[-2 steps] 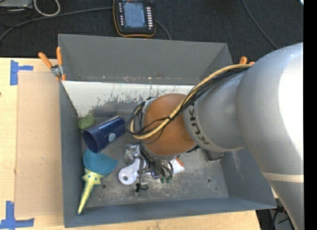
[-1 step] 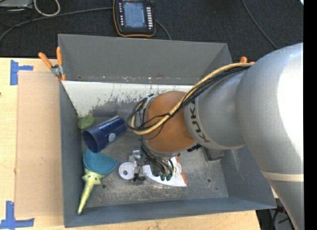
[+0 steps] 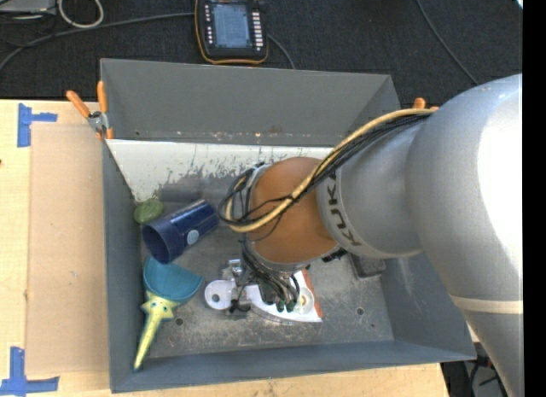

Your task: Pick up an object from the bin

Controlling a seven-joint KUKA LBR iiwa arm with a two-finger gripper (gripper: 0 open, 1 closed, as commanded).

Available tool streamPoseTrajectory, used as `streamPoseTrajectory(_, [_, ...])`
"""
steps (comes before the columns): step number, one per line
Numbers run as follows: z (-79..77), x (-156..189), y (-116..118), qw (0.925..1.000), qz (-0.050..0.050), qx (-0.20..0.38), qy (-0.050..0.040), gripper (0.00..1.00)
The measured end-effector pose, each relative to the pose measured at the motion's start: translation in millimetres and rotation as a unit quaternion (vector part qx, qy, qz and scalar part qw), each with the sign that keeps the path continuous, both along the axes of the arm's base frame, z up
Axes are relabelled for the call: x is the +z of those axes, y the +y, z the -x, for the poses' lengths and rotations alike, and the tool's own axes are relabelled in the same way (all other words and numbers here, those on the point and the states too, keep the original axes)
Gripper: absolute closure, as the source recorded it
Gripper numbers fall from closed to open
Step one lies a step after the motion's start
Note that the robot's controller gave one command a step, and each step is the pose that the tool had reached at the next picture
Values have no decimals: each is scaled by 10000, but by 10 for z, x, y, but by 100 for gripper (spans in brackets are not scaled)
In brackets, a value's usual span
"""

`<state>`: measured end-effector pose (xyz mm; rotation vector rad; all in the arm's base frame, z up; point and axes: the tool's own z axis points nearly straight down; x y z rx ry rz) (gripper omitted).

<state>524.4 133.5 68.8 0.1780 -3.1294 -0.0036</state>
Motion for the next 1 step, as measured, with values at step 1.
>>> streamPoseTrajectory(1, [14,86,-5,10000,7,-2,22,100])
